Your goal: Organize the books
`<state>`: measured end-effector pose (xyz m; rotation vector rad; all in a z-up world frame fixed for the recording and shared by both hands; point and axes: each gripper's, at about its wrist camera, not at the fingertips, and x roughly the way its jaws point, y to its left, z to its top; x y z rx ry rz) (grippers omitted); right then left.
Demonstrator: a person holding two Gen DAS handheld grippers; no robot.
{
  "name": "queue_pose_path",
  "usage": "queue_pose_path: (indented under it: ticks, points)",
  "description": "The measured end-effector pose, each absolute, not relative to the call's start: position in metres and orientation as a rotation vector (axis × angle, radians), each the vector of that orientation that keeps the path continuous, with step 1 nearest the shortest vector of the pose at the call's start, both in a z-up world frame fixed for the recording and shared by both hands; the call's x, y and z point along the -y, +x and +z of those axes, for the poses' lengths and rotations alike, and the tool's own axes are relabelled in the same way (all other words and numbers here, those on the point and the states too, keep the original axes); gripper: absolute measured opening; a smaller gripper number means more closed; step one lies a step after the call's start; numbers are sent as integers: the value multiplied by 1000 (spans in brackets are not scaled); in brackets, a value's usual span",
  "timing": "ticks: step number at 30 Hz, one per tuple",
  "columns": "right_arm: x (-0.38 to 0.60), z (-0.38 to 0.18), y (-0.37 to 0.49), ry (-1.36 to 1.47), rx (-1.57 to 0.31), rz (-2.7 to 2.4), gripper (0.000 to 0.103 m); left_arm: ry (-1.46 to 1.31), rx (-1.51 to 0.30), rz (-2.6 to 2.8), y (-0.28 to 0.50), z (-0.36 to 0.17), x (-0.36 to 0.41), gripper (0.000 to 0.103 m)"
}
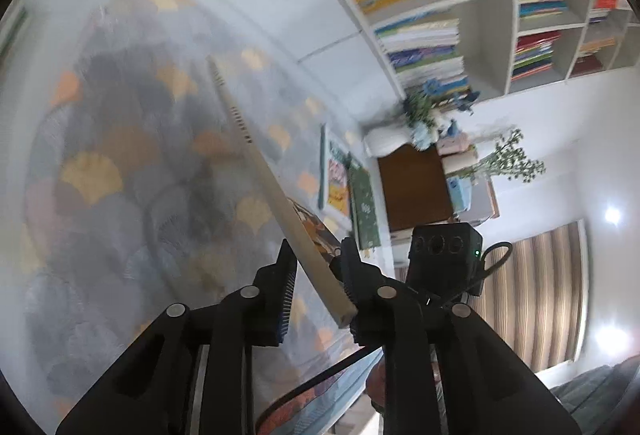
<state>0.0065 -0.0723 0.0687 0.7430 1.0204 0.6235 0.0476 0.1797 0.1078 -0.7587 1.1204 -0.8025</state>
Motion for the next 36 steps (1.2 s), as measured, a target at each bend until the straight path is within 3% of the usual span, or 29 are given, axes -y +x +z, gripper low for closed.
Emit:
queue_pose_path:
  ticks: [10,16,23,36]
  points:
    - [-64,138,38,560,-904,854,36,-745,-857,-674,19,184,-316,19]
    - [-158,160,50,491,-893,953,36,-726,-786,-581,12,196,-393,19]
    - [-223,143,60,439,-965,943,36,-770,-812,-531,18,161,-445,19]
    - [-265,86,89,392,-1115,819,37,-804,-948,-478,40,79,-467,17]
